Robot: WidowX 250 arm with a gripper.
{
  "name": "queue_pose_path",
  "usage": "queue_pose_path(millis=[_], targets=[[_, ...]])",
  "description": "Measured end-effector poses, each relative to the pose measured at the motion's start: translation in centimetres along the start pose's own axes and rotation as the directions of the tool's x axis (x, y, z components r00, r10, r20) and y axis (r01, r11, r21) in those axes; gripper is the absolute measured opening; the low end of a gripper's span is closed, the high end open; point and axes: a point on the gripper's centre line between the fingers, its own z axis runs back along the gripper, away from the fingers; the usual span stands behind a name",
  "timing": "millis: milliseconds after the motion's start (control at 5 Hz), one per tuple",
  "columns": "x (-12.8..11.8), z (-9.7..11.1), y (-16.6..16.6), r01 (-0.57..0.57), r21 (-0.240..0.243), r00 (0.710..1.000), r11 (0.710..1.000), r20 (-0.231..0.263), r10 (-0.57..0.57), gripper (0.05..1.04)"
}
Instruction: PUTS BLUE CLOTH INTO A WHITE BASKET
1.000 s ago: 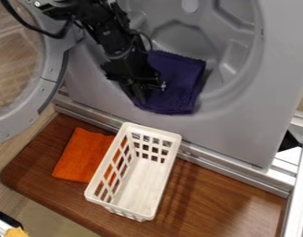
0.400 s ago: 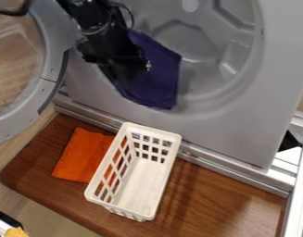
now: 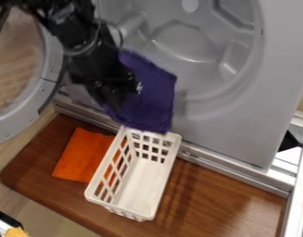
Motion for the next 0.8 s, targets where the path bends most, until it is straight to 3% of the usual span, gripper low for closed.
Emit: queue_pose_path(millis=[400, 800], targets=[[-3.2, -1.4, -1.0, 0.060, -0.061, 0.998, 0.996, -0.018, -0.061, 0.152], [-4.9, -6.1, -0.2, 0.066, -0.142, 0.997, 0.988, -0.035, -0.071, 0.152]])
